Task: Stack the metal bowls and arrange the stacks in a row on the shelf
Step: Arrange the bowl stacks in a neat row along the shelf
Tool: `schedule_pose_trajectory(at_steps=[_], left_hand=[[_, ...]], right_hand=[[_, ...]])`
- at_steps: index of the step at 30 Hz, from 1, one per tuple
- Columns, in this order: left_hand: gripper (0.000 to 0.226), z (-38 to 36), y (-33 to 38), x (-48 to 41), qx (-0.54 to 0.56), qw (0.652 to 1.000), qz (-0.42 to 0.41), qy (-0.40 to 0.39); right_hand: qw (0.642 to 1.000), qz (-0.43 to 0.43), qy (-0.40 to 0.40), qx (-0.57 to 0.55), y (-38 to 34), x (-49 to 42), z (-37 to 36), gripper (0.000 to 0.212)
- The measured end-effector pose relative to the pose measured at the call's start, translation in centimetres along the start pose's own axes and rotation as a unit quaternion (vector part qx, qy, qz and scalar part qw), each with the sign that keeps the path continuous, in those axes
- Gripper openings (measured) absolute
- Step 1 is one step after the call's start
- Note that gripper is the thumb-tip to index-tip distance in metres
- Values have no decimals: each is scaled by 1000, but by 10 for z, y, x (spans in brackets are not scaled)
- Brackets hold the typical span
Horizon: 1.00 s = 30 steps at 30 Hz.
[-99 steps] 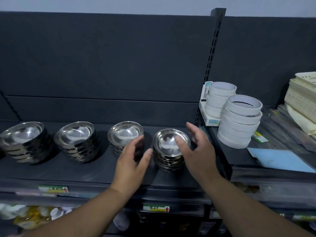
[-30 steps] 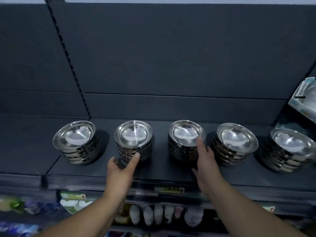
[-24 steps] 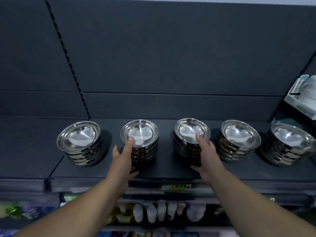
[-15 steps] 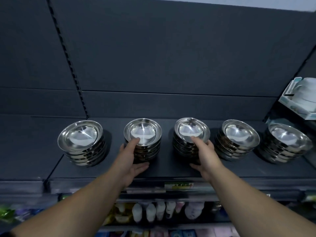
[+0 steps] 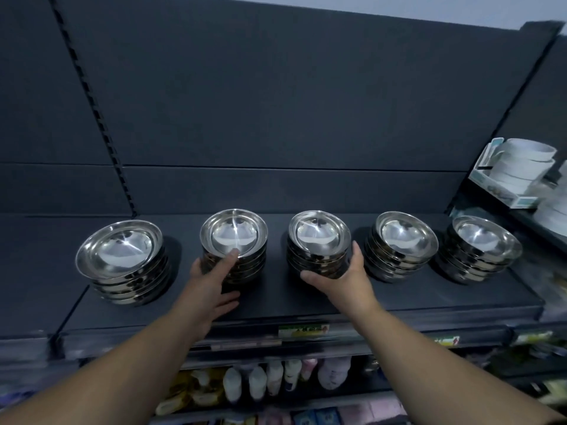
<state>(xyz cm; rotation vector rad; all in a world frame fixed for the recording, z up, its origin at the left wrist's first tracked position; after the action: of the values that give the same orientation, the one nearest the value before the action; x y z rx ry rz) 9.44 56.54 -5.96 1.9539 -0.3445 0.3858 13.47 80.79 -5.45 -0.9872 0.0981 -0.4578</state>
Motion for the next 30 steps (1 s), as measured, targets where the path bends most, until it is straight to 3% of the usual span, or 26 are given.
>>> schedule_pose_trajectory(at_steps=[3,7,12,23,30], left_hand=[[98,4,-6,1,-155,981,-117,27],[98,3,-6,-3,-253,942,-214,48],[107,6,-9,-15,-271,930,-238,70],[107,1,2,-13,-292,920,-250,82],[129,0,14,-7,-301,917,-237,112]], right_hand=[[999,8,20,33,3,-2,1,139],[997,23,48,57,7,-6,-4,126],[996,35,61,56,8,-10,-8,113],[996,41,45,66,8,-7,-2,113],[995,67,12,75,10,4,15,109]])
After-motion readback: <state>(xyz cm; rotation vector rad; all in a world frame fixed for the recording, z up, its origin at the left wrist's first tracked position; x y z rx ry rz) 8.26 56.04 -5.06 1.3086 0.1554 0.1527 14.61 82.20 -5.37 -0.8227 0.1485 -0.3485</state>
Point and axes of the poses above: each hand's wrist, its own x-axis away from the middle knuckle, its own z-axis out of the back of the hand, y = z × x, the point moved 2 cm from there along -x, towards the middle knuckle, and after that the axes turned 12 degrees about x, right-handed, at the moved point
